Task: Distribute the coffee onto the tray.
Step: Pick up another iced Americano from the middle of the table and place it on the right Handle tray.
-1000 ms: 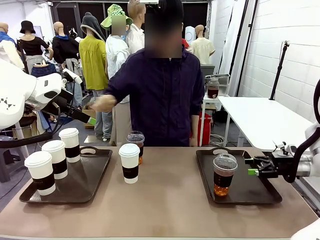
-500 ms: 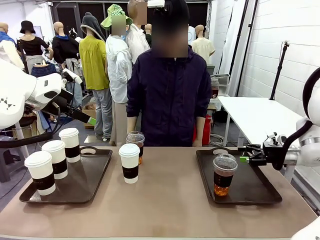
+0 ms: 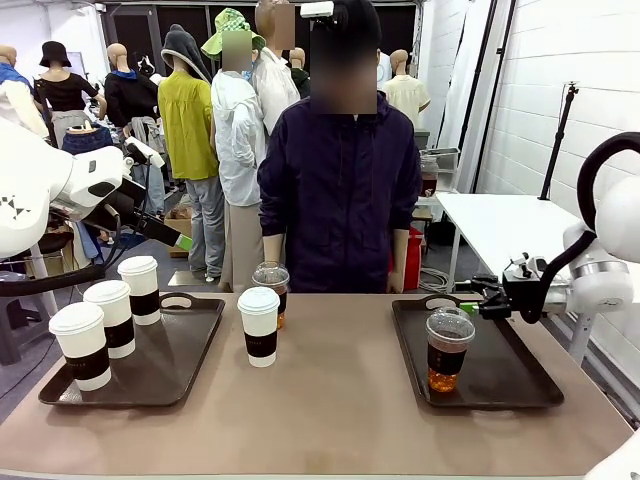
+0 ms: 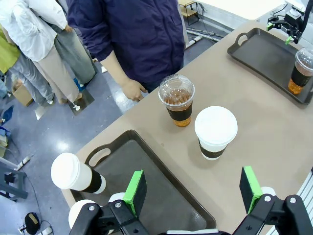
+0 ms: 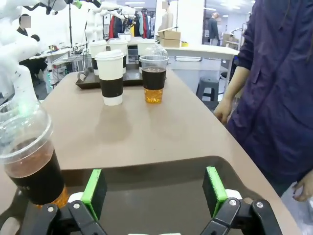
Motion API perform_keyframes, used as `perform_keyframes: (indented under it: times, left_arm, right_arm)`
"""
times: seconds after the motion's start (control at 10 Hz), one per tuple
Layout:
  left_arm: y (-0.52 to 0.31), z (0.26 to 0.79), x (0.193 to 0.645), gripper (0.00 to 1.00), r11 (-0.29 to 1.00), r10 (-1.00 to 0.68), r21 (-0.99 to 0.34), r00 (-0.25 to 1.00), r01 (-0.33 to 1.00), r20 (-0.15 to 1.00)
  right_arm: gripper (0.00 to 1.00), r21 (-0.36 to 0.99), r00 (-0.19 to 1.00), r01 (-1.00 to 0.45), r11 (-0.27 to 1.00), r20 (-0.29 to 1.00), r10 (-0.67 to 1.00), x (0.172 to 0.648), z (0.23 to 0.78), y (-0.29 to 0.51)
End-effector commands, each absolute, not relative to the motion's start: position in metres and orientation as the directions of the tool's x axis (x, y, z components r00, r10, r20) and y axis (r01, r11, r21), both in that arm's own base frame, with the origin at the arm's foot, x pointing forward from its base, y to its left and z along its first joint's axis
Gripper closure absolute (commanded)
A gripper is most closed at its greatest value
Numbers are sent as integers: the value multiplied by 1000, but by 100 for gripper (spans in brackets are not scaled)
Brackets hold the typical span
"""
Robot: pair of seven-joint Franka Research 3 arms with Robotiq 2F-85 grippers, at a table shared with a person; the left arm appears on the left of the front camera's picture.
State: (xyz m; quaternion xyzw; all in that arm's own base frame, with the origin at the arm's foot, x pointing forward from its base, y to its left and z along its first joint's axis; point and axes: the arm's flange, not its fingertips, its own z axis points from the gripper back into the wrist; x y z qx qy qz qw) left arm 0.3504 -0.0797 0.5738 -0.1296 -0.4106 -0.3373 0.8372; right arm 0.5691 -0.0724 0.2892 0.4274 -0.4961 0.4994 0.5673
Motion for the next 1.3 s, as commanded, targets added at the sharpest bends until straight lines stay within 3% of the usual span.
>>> perform_keyframes:
  times: [0.0, 0.4, 1.2]
  left_arm:
    - [-79, 574, 350, 0, 737, -456, 53, 437, 674, 775]
    - [-79, 574, 350, 0, 737, -456, 53, 437, 674, 775]
    - [-79, 574, 350, 0, 737, -456, 53, 437, 674, 775]
  right_arm:
    - [0, 33, 51, -992, 118, 987, 155, 581, 294, -66]
    - [0, -10, 9, -991, 136, 990, 143, 569, 289, -72]
    - [0, 2, 4, -1000, 25, 995, 98, 632, 284, 2]
